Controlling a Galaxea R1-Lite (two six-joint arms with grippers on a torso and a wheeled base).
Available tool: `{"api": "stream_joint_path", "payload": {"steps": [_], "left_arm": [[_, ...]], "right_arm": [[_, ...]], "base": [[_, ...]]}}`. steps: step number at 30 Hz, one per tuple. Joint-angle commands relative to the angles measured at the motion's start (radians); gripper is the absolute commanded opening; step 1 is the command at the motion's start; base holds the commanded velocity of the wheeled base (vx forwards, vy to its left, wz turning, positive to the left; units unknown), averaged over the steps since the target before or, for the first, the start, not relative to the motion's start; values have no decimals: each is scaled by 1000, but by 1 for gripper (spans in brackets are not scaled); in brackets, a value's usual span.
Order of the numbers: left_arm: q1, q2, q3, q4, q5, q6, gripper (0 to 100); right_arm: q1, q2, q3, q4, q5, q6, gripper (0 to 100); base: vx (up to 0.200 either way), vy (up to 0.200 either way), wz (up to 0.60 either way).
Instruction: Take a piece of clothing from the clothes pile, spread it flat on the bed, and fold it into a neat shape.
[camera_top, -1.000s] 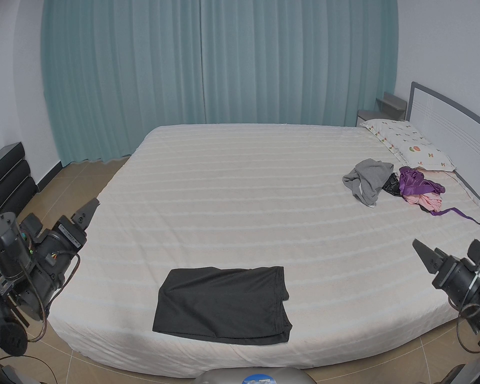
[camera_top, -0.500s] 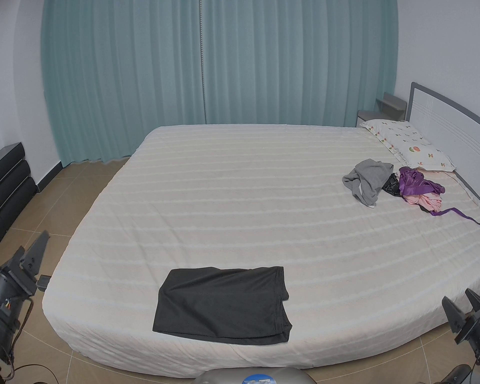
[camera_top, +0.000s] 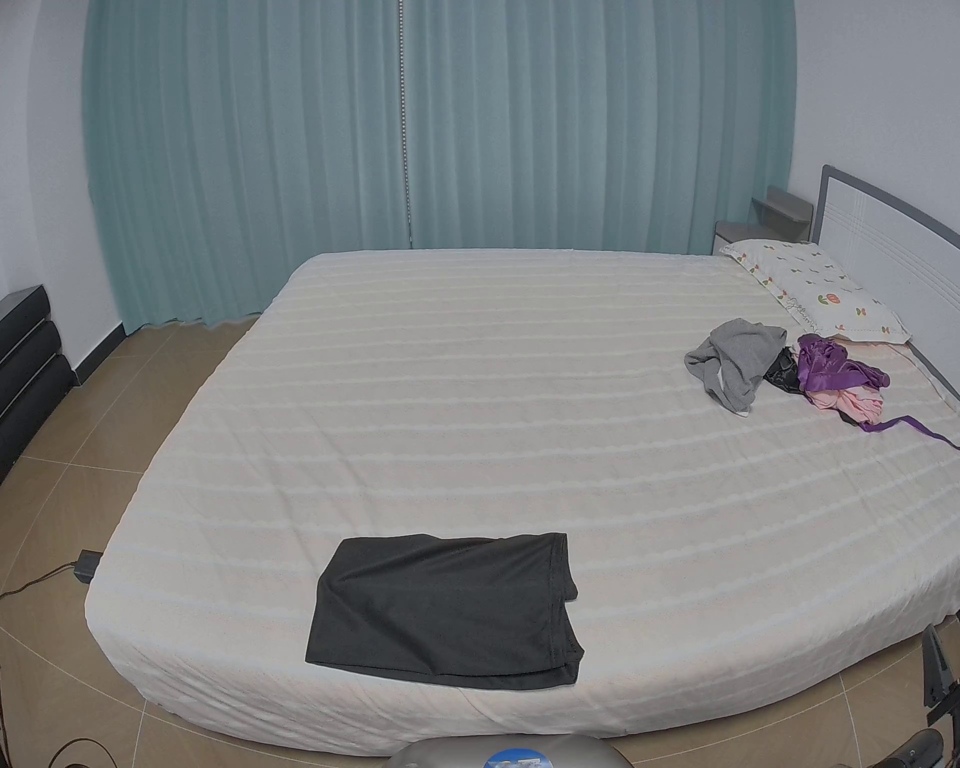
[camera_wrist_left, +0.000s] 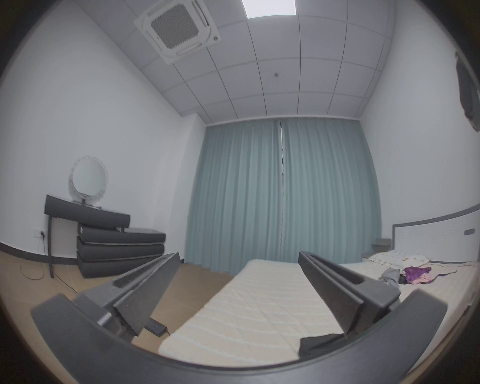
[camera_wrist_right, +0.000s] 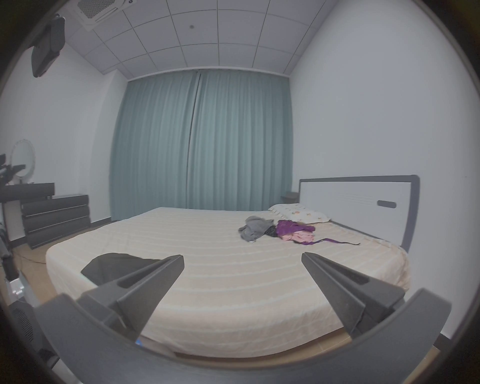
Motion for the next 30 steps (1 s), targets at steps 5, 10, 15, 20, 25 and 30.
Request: {"api": "stream_joint_path", "payload": {"steps": [5,10,15,20,25,30], "left_arm": [[46,-213,11,35,-19,34,100],[37,-243,87,12,-62,37,100],[37,-243,144,3,-142,37,100],[36,-243,144,151,-269,47,100],[36,-243,144,246,-286,47,100],[36,-243,144,348,-287,43,100]], "right_arm": [[-18,-62,89,-220,-59,-52,100],[-18,-62,137,-326,-45,-82,100],[-18,-62,137,-283,-7,-82,100],[-18,-62,137,-168,3,-74,100],[-18,-62,137,-165,12,-60,100],[-18,-62,132,-151,44,-56,100]], "base": [[0,0,0],[0,0,0],[0,0,0],[0,0,0],[0,0,0],[0,0,0]]}}
